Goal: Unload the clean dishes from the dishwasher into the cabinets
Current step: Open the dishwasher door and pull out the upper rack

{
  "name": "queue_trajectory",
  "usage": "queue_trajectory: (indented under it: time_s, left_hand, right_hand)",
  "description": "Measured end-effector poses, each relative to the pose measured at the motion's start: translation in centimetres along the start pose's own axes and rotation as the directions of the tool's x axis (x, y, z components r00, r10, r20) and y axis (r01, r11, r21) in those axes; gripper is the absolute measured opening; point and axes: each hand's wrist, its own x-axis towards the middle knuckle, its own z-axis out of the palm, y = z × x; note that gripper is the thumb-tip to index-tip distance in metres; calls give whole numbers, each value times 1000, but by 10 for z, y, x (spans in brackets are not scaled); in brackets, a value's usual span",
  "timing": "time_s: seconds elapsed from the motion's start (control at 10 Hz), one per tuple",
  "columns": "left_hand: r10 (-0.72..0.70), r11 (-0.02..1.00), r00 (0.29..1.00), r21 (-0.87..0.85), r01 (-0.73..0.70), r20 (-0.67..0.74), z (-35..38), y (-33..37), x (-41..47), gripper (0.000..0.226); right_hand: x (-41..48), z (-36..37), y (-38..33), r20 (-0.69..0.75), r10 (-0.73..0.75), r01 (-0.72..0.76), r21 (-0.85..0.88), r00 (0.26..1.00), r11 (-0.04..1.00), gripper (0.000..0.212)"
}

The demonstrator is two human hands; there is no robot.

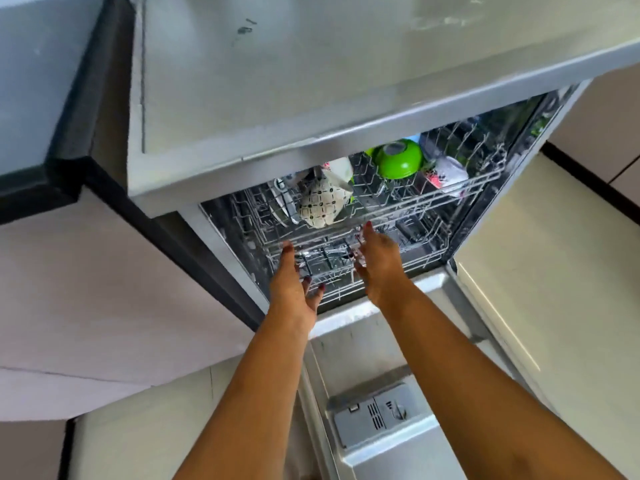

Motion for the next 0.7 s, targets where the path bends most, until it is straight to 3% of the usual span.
queue_trajectory:
  time_s: [0.2, 0.3, 0.4, 0.7]
  left_hand:
    - [-83, 996, 997, 13, 83, -7, 28, 17, 33, 47]
    - [-107, 994, 993, 27, 108, -42, 36, 14, 43, 32]
    - [-83, 992, 995, 92, 87, -50, 40, 8, 48, 39]
    - [-106, 978, 994, -177, 107, 16, 51, 7, 54, 52]
  right_hand:
    - [48, 10, -20, -168, 50, -54, -18, 985, 998, 59]
    - [51, 9, -15, -177, -57, 42, -87, 983, 995, 51]
    - [54, 7, -14, -155, -29, 34, 26, 987, 999, 49]
    - [54, 11, -26, -84, 125, -106, 199, 989, 974, 44]
